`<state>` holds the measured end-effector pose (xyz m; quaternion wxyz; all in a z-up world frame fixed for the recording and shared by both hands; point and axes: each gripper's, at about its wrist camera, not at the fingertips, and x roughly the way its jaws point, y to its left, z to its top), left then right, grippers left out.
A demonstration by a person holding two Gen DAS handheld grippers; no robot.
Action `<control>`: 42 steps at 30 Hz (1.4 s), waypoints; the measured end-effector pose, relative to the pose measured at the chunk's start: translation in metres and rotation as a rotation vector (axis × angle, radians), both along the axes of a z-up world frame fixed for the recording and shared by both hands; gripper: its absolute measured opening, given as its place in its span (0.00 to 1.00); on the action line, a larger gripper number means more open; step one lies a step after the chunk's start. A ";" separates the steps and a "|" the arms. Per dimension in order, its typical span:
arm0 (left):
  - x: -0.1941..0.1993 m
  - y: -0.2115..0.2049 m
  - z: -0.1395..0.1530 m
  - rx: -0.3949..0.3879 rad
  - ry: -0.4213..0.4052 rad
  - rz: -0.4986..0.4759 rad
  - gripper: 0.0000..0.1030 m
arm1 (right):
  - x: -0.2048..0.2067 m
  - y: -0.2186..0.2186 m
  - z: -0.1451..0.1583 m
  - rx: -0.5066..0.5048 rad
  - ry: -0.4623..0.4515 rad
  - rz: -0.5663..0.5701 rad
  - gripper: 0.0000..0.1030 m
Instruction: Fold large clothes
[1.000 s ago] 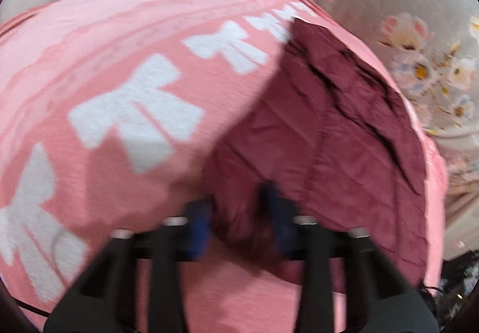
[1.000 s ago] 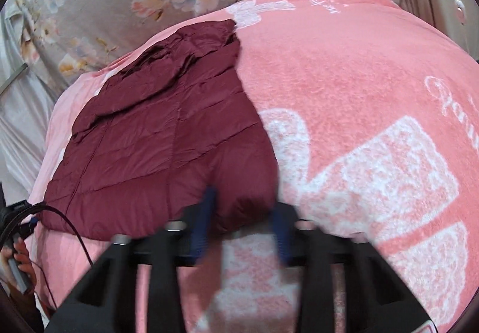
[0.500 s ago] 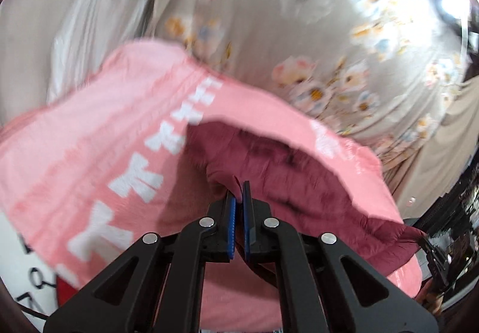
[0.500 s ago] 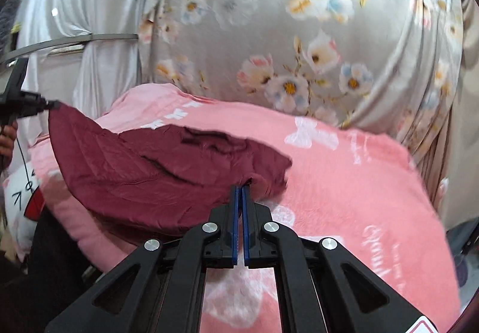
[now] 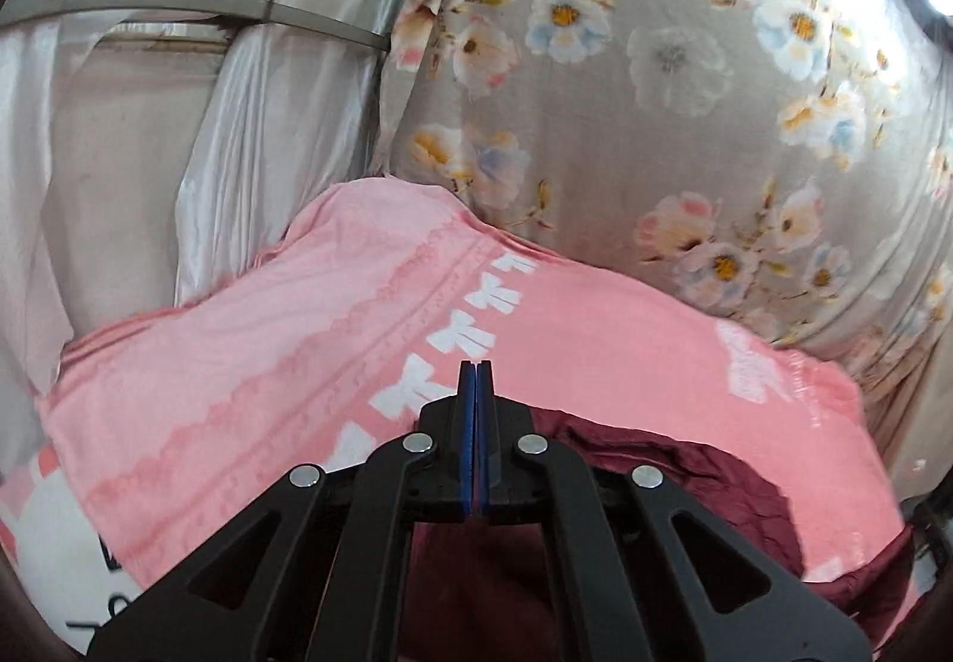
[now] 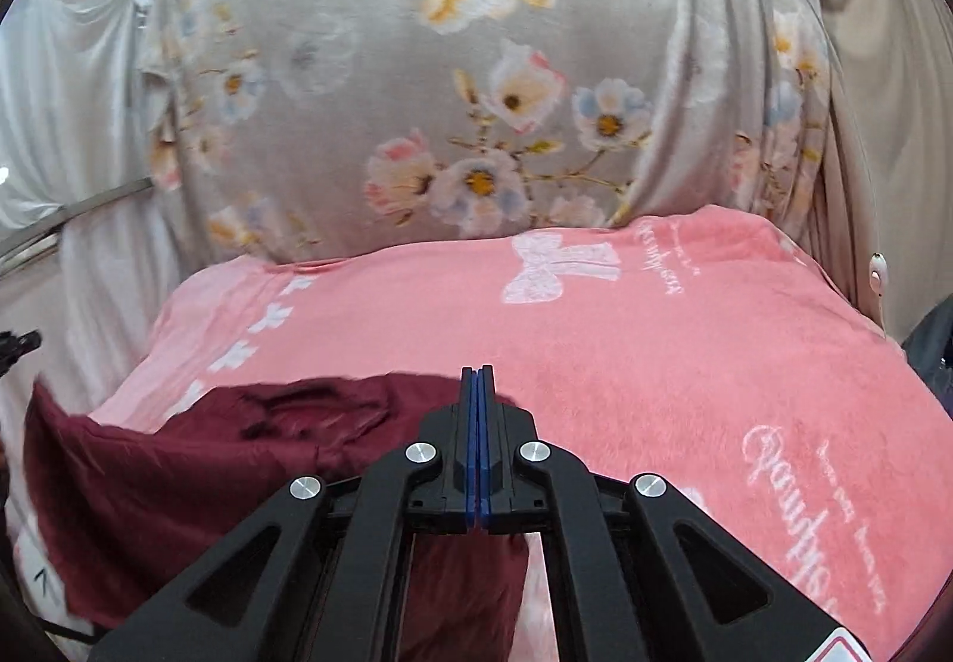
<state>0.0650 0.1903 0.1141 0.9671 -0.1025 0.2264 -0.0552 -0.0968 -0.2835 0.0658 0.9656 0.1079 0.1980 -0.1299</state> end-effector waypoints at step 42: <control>0.056 0.012 -0.096 -0.178 0.315 -0.207 0.05 | 0.046 0.025 -0.050 0.050 0.172 0.036 0.05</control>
